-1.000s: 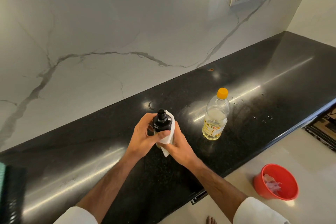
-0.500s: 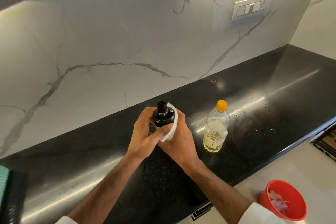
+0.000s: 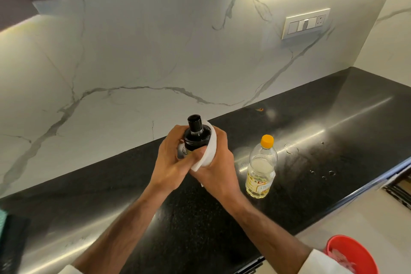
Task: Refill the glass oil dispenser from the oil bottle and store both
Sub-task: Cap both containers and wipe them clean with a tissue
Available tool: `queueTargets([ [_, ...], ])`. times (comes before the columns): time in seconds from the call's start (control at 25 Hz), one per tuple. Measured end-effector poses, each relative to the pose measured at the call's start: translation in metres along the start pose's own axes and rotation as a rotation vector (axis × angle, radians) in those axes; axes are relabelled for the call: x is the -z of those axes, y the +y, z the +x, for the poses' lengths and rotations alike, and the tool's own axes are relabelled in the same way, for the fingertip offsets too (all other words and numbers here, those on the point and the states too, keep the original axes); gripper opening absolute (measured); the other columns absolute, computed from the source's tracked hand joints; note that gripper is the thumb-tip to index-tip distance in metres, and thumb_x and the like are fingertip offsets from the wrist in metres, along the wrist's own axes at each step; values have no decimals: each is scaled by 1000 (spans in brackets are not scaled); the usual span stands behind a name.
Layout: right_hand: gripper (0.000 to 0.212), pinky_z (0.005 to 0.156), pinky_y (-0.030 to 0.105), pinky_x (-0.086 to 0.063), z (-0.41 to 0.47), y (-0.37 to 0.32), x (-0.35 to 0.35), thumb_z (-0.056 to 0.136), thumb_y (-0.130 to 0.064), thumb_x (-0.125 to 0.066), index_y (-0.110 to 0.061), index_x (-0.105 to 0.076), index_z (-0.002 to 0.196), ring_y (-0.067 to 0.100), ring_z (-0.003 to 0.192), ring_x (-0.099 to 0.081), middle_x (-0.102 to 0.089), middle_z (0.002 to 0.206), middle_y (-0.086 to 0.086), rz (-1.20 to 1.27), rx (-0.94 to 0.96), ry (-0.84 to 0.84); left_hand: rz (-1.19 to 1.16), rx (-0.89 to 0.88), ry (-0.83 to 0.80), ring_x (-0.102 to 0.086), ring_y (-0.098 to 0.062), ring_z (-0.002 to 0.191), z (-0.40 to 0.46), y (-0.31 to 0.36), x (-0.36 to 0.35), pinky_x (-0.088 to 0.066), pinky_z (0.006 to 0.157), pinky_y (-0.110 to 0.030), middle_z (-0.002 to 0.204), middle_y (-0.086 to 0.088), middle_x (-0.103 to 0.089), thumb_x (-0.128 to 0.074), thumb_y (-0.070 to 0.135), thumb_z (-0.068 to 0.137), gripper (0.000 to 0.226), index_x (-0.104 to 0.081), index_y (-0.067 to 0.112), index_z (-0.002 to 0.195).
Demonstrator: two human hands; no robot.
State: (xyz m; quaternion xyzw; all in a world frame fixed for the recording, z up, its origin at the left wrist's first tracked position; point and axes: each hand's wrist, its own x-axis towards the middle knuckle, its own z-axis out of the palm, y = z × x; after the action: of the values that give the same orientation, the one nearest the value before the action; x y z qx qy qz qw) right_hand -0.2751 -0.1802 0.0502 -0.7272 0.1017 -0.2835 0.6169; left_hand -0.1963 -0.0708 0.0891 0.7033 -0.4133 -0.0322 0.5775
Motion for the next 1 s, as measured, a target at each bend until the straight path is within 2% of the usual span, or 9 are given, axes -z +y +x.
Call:
queueTargets([
  [0.12,95,90,30,-61,3,4,1,72,-23,-94,-26,-37,148,4,116,-67,-65,127,-13,41,-3,-49,5,-15,1,-65,-20,98,2,-1,2,-50,81,-25,103,1,-67,-70,45,81,51,-63,12,118],
  [0.2,93,92,36,-60,13,3,13,72,-16,-92,-30,-38,146,10,117,-66,-64,126,-12,57,-58,-224,-96,47,-55,-64,-20,98,6,-2,9,-50,81,-32,102,-1,-68,-73,45,80,52,-64,11,119],
  [0.36,79,94,34,-58,28,-6,31,73,-7,-83,-33,-46,137,18,116,-65,-65,122,0,160,-148,-498,-292,129,-199,-65,-20,98,13,5,14,-51,78,-26,102,-2,-70,-73,37,77,46,-67,15,118],
  [0.48,83,90,35,-61,24,-9,22,74,-10,-89,-30,-43,141,13,114,-67,-66,123,-4,108,-87,-314,-257,91,-116,-65,-18,101,15,8,12,-50,80,-25,104,0,-70,-71,38,78,47,-66,14,119],
  [0.64,92,83,24,-61,8,-11,-1,71,-23,-94,-26,-39,145,1,109,-69,-68,121,-14,27,1,21,32,-17,55,-64,-20,104,11,9,-2,-49,84,-24,108,-1,-67,-71,46,79,53,-64,12,119],
  [0.72,92,88,26,-60,14,-9,5,72,-22,-94,-24,-40,147,3,113,-68,-67,124,-13,36,23,-58,-5,0,15,-63,-22,103,14,9,2,-50,85,-29,107,-2,-67,-73,46,79,54,-64,11,119],
  [0.84,94,97,40,-58,30,-12,25,73,-23,-91,-32,-37,149,14,120,-64,-64,128,-10,9,-5,-326,-162,68,-123,-64,-27,105,20,6,14,-52,86,-33,109,-7,-69,-76,56,78,64,-64,11,122],
  [0.92,106,94,29,-58,33,-17,26,76,-24,-90,-40,-23,156,5,117,-65,-64,127,-15,-76,-5,-325,-171,85,-122,-64,-26,108,20,9,16,-52,85,-28,113,-6,-69,-75,60,77,69,-63,12,125],
  [1.0,114,85,13,-55,29,-27,18,80,-26,-86,-39,-7,160,-8,106,-65,-62,122,-23,-203,44,-202,-45,23,-61,-65,-19,104,20,12,13,-51,82,-22,110,2,-69,-74,53,78,63,-62,10,123],
])
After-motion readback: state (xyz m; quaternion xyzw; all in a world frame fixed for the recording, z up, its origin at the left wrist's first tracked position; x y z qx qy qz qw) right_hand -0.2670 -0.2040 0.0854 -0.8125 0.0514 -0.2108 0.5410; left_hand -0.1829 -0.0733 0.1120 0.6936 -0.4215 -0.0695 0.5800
